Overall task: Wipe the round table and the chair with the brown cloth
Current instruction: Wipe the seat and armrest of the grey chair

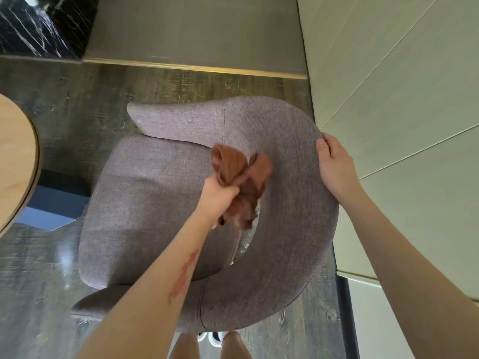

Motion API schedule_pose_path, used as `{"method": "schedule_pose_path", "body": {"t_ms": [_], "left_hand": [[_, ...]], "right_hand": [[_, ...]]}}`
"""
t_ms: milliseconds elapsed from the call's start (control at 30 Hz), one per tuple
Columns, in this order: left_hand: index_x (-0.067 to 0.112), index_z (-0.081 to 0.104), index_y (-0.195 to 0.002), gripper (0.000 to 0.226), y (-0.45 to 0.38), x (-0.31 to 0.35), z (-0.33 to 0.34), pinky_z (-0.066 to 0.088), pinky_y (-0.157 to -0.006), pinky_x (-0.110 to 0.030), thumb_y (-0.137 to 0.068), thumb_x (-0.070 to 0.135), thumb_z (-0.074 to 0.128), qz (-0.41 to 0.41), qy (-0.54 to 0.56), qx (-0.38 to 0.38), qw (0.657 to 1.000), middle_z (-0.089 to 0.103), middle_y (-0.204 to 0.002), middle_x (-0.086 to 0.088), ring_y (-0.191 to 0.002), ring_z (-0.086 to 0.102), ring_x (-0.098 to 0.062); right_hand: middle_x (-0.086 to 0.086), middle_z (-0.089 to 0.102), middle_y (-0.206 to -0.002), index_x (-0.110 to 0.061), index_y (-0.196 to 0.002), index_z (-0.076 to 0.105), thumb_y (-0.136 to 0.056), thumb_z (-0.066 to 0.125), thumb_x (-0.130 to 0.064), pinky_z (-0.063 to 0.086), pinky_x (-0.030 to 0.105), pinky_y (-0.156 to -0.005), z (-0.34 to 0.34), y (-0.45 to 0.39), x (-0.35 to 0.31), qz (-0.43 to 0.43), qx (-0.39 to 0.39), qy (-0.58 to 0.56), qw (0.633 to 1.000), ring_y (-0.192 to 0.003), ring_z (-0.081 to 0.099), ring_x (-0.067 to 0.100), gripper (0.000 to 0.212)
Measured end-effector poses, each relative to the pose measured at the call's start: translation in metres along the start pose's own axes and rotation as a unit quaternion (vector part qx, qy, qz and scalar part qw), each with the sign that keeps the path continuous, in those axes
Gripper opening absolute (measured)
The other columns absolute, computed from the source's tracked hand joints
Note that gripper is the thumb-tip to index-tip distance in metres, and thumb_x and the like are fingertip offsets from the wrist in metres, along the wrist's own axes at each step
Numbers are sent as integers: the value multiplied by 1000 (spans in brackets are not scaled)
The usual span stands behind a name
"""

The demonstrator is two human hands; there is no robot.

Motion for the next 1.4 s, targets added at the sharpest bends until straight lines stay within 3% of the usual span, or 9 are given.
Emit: {"method": "schedule_pose_path", "body": {"t_ms": [133, 267, 333, 433, 500, 600, 900, 1133, 1400], "left_hand": [[15, 63, -77, 33, 8, 59, 8, 54, -50, -21, -76, -16, 50, 47, 205, -20, 977, 72, -60, 8, -58, 68, -7], [7, 71, -77, 20, 23, 56, 11, 56, -49, -30, -82, 5, 52, -92, 311, -144, 935, 71, -58, -2, -52, 68, -16], [12, 74, -59, 35, 28, 43, 14, 56, -49, -30, -84, 13, 49, -132, 331, -182, 916, 70, -56, -2, -51, 67, -16], [15, 74, -56, 39, 31, 30, 17, 56, -49, -29, -85, 13, 48, -138, 358, -191, 903, 71, -57, -1, -51, 68, -15], [14, 74, -55, 39, 31, 28, 15, 55, -46, -26, -84, 11, 48, -137, 348, -193, 907, 70, -55, -1, -49, 67, -14], [7, 70, -70, 21, 27, 33, 12, 55, -48, -26, -80, 5, 52, -130, 324, -182, 919, 70, -57, -4, -50, 67, -16], [2, 64, -95, 19, 41, 72, -3, 57, -55, -27, -78, 1, 56, -86, 298, -133, 941, 69, -72, -9, -58, 67, -19], [8, 66, -81, 14, 86, 169, -26, 56, -52, -24, -82, 6, 52, -18, 310, -145, 940, 71, -60, -3, -53, 67, -16], [3, 66, -102, 42, 200, 289, -78, 59, -68, -38, -60, 4, 65, 156, 332, -107, 924, 73, -85, -18, -73, 70, -29]], "right_hand": [[12, 44, -143, -10, -139, 35, -98, 36, -26, 28, 31, -104, -4, 5, -5, -34, 25, 13, 999, -130, 40, 28, 44], [10, 46, -141, -11, -136, 40, -96, 40, -26, 24, 20, -104, -3, 23, -25, -120, 65, -25, 990, -130, 41, 21, 42], [4, 62, -124, -15, -127, 51, -95, 37, -38, 41, 30, -102, -1, 25, -35, -44, 0, -172, 984, -115, 56, 14, 42], [-7, 75, -91, -16, -108, 62, -91, 42, -48, 57, 23, -68, 6, 24, -40, 110, -176, -404, 891, -87, 70, 6, 42], [3, 75, -94, -9, -96, 66, -87, 57, -36, 59, 28, -64, 12, 27, -37, 158, -233, -449, 848, -87, 71, 14, 30], [5, 77, -88, -11, -91, 69, -75, 68, -30, 60, 34, -64, 15, 30, -32, 194, -233, -456, 837, -84, 72, 19, 25], [-9, 75, -94, -38, -104, 63, -84, 63, -32, 59, 34, -63, 5, 20, -62, 96, -189, -481, 851, -86, 71, 11, 21], [-9, 76, -92, -34, -104, 63, -85, 62, -30, 58, 33, -62, -55, 24, -156, 24, -198, -509, 837, -87, 71, 12, 19], [0, 73, -106, -35, -107, 63, -80, 66, -34, 58, 38, -69, -146, 79, -280, -71, -239, -529, 811, -92, 70, 21, 27]]}}
Point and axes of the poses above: each hand's wrist, its own y-axis away from the middle knuckle, its own z-axis out of the palm, x = y × z, the point moved 2 cm from there along -y, towards the middle knuckle
